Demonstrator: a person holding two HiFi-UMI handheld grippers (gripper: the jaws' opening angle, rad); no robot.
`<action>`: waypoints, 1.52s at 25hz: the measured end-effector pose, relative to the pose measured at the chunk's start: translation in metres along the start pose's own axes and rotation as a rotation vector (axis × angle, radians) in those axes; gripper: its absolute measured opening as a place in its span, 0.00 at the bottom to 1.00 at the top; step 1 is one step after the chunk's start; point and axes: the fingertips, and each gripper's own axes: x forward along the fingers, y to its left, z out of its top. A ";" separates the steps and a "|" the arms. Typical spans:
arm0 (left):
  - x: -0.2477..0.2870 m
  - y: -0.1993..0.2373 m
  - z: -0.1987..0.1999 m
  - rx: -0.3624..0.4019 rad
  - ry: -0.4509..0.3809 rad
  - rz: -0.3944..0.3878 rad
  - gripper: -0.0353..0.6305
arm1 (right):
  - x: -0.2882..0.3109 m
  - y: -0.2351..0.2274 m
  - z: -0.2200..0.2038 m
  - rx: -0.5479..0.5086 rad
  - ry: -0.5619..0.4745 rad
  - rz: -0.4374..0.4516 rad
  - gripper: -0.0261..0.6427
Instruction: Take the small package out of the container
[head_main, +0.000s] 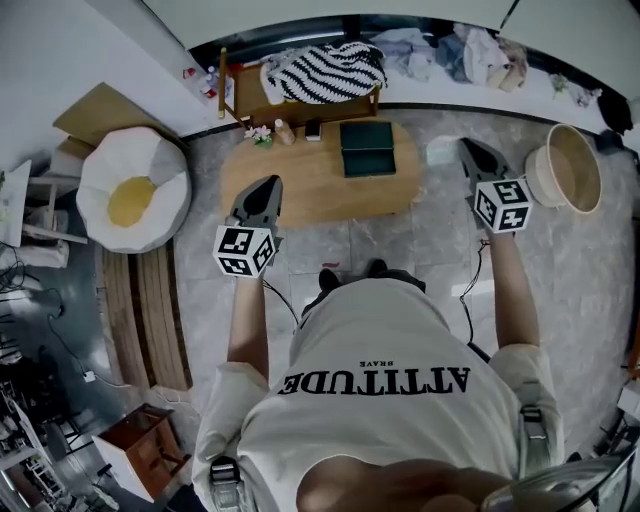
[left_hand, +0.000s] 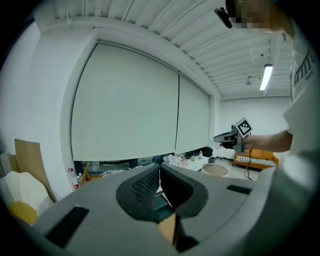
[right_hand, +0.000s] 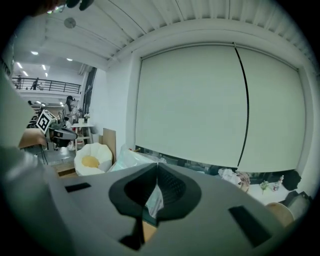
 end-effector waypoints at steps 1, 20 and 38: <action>-0.003 0.003 0.002 0.006 -0.003 -0.002 0.09 | -0.003 0.002 0.003 0.001 -0.006 -0.007 0.07; -0.013 0.045 0.014 -0.009 -0.029 0.016 0.09 | -0.006 0.006 0.028 -0.020 -0.037 -0.082 0.07; -0.016 0.051 0.014 -0.017 -0.030 0.038 0.09 | -0.001 0.007 0.034 -0.018 -0.046 -0.070 0.07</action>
